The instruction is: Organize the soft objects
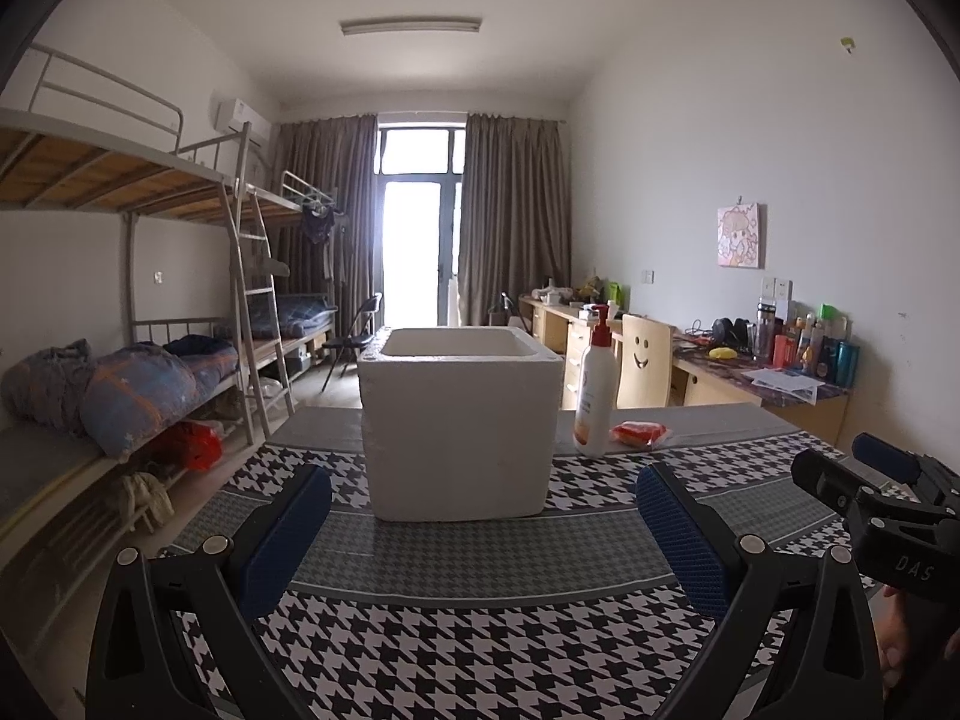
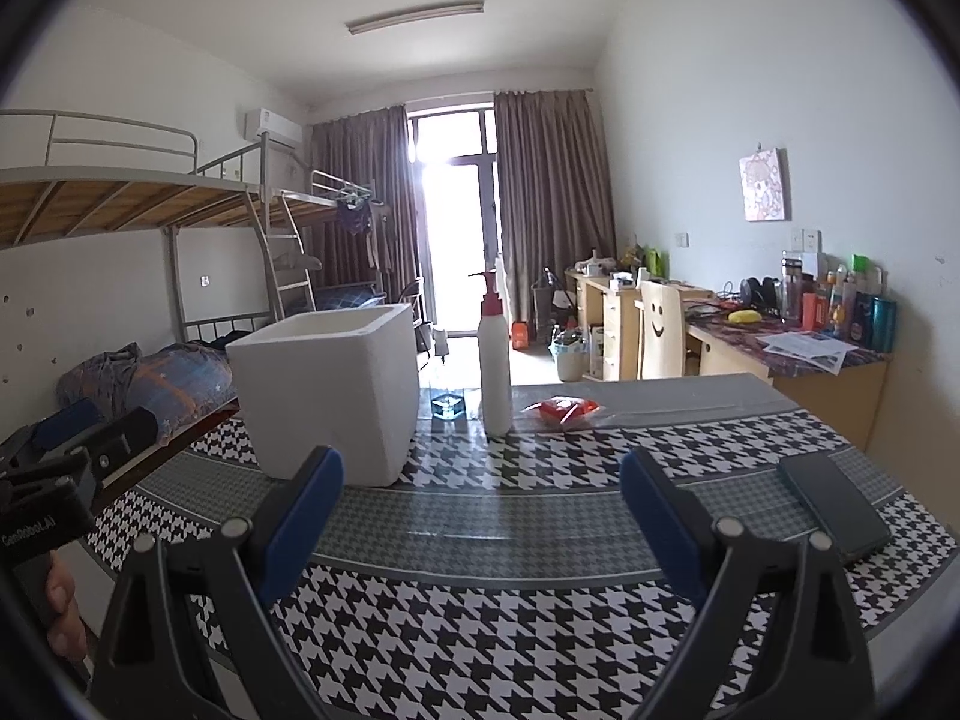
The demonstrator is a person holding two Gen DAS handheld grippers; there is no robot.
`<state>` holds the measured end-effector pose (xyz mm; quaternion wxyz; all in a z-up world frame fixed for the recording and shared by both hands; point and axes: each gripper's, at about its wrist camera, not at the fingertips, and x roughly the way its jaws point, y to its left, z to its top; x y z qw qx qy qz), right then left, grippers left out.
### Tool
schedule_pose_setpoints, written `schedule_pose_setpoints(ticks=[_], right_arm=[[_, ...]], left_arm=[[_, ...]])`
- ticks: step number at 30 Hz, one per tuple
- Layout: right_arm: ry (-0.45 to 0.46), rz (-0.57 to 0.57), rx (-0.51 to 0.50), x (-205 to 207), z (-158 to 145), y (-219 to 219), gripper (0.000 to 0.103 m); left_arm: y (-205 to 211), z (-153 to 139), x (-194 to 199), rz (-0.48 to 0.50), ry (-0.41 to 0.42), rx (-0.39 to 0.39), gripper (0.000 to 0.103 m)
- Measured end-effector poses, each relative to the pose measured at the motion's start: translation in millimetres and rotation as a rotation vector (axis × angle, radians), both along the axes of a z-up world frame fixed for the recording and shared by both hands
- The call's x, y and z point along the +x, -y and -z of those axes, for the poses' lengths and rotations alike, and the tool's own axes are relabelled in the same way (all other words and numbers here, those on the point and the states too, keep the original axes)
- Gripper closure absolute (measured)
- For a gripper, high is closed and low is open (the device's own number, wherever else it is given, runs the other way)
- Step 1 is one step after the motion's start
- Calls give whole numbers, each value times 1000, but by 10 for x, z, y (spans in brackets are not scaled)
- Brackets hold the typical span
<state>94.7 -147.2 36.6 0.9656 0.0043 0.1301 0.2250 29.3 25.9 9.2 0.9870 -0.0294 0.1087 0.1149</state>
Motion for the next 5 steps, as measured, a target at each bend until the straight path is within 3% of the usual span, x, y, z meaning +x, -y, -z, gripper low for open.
schedule_pose_setpoints(ticks=[5], right_arm=[[-10,1,1,20,13,0,7]], left_arm=[[-2,10,-16,-4,-1,3,1]])
